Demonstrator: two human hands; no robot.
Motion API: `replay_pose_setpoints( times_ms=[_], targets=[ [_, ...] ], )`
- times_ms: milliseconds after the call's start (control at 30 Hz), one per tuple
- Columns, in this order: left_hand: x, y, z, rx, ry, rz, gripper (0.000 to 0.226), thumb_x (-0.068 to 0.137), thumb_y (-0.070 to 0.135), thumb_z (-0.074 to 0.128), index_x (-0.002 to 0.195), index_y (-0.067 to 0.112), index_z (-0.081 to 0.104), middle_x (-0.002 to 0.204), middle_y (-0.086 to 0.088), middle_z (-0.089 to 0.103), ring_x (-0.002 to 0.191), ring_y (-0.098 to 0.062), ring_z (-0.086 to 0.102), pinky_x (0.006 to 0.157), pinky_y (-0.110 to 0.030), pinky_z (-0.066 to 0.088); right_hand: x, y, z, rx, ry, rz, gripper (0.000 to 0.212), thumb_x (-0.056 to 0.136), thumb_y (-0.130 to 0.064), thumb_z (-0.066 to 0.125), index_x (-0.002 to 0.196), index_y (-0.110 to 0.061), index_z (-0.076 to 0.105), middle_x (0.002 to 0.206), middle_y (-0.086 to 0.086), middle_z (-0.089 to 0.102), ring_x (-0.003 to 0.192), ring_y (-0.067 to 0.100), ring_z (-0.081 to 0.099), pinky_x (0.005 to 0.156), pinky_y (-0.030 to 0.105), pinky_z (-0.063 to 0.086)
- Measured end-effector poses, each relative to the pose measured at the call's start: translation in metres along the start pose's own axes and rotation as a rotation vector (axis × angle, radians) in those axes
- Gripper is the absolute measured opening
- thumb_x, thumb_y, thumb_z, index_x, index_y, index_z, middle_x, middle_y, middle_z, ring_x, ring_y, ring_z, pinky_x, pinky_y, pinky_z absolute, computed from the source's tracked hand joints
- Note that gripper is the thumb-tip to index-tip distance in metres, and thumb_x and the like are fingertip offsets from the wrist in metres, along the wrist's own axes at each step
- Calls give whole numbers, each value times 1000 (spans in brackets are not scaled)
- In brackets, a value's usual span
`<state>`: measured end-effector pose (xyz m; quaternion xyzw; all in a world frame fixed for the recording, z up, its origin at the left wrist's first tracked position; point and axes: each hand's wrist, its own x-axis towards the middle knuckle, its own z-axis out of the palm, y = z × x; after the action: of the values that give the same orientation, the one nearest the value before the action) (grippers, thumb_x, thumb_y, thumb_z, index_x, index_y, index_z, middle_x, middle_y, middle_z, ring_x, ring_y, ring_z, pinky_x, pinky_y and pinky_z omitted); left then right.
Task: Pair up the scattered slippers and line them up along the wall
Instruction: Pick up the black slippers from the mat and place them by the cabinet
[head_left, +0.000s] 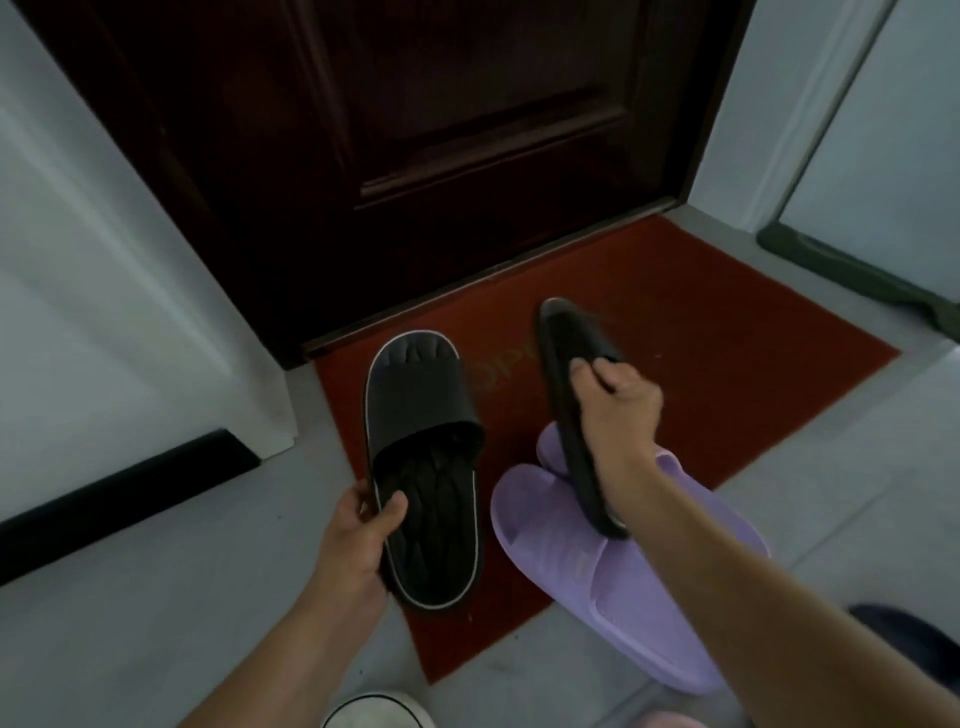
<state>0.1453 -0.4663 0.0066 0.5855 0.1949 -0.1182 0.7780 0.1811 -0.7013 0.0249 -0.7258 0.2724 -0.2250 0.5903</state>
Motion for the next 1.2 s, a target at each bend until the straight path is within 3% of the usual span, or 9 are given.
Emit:
replay_pose_setpoints(
  times_ms=[67, 267, 400, 500, 700, 800, 967, 1100, 1200],
  targets=[
    [-11, 1, -8, -55, 27, 12, 29, 89, 2, 56, 117, 7, 51, 104, -9, 64, 92, -25, 63, 74, -38, 51, -32, -11, 25, -14, -82, -49, 21, 87, -25, 64, 97, -7, 67, 90, 1, 66, 78, 17, 66, 72, 33, 55],
    [-36, 20, -42, -149, 96, 101, 17, 88, 5, 58, 100, 18, 57, 95, -3, 71, 88, -20, 68, 73, -38, 53, -108, -40, 78, 134, -295, -142, 13, 87, -23, 66, 93, -12, 68, 84, -22, 58, 81, -7, 58, 77, 13, 45],
    [-50, 34, -75, -160, 92, 145, 19, 89, 3, 57, 101, 18, 57, 86, 1, 74, 82, -18, 71, 69, -38, 55, -135, -51, 92, 76, -376, -223, 9, 91, -30, 58, 83, -30, 60, 82, -13, 60, 69, -2, 58, 63, 13, 43],
    [-59, 38, -97, -160, 131, 169, 20, 89, 2, 57, 101, 17, 57, 88, -1, 74, 82, -20, 72, 68, -38, 56, -156, -49, 100, 54, -411, -233, 13, 92, -22, 53, 93, -27, 66, 88, -11, 60, 66, 0, 58, 57, 11, 42],
    [-74, 55, -129, -135, 63, 206, 24, 89, 7, 58, 111, 19, 57, 98, -2, 74, 92, -21, 71, 76, -39, 56, -166, -56, 102, -102, -469, -422, 17, 94, -26, 50, 107, -25, 61, 98, -22, 53, 83, -1, 57, 68, 13, 46],
    [-73, 66, -135, -107, 37, 193, 25, 90, 4, 57, 111, 17, 55, 98, -4, 73, 92, -24, 71, 77, -41, 56, -172, -63, 101, -192, -448, -516, 30, 93, -30, 52, 117, -15, 62, 99, -26, 49, 88, -5, 50, 76, 8, 38],
    [-82, 64, -126, -101, -43, 96, 23, 90, 4, 57, 108, 17, 54, 100, -5, 71, 93, -25, 69, 78, -43, 56, -189, -71, 82, -254, -397, -391, 44, 83, -44, 63, 116, -16, 63, 115, -9, 50, 105, 7, 48, 91, 22, 39],
    [-98, 43, -105, -81, -113, -15, 22, 90, 0, 56, 104, 16, 51, 101, -6, 67, 91, -25, 68, 82, -46, 55, -201, -64, 45, -191, -344, -224, 11, 83, -32, 67, 92, -28, 63, 94, -15, 56, 82, 0, 58, 70, 13, 41],
    [-111, 31, -84, -33, -225, -141, 26, 88, -3, 58, 105, 16, 50, 109, -9, 64, 97, -27, 64, 91, -50, 51, -200, -59, 11, -233, -199, -155, 8, 83, -23, 68, 82, -25, 61, 78, -15, 61, 68, -5, 58, 56, 5, 39]
  ],
)
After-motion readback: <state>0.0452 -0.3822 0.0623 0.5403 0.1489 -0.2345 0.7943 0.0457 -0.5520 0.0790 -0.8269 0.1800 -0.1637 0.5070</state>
